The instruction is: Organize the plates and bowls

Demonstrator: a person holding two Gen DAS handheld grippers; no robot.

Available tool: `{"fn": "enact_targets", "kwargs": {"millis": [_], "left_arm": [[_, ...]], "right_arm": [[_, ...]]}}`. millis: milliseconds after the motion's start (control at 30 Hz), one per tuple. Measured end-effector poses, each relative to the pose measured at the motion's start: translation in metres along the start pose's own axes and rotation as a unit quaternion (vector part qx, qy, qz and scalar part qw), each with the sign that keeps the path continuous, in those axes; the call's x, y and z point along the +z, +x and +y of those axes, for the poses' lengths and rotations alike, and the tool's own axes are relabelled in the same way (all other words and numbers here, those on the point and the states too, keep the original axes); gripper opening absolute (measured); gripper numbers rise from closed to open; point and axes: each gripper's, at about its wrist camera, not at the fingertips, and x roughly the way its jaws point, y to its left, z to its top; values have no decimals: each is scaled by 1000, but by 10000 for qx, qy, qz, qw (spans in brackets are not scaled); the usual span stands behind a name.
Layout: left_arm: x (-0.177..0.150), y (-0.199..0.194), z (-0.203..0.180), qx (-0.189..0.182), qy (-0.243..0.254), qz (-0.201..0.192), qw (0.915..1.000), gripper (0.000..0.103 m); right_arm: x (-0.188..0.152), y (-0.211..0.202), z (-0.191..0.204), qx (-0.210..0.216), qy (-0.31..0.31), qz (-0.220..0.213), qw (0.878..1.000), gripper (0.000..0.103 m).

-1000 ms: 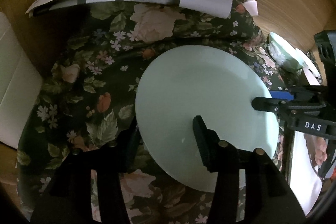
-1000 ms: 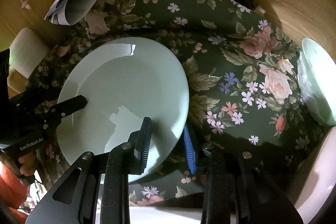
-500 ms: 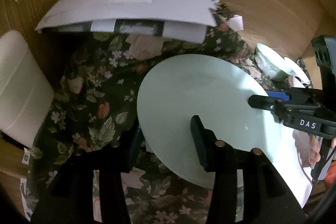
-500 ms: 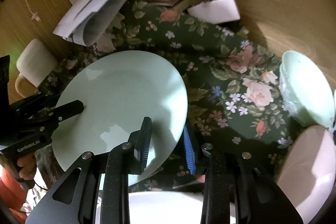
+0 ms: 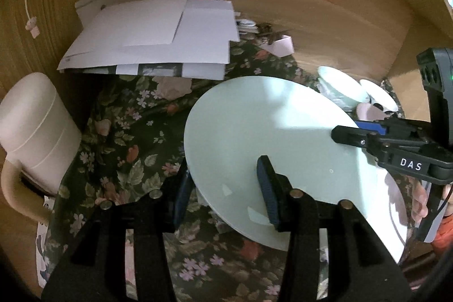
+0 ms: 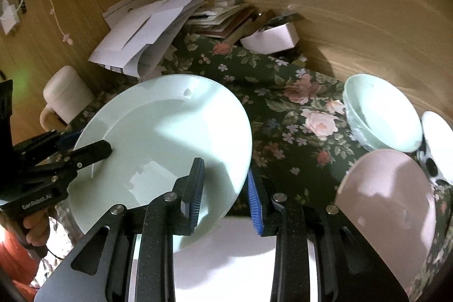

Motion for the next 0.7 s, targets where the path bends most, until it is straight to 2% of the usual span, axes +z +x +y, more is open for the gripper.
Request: {"fn": "enact_targets", "kwargs": {"millis": [367, 700], "left_arm": [[-9, -24, -30, -178, 192, -165, 9995, 45], [-23, -38, -56, -365, 343, -157, 9986, 45]], "right_arm": [[-26, -38, -2, -169, 121, -307, 9993, 27], [-54, -65, -6, -334, 259, -489, 9979, 27]]}}
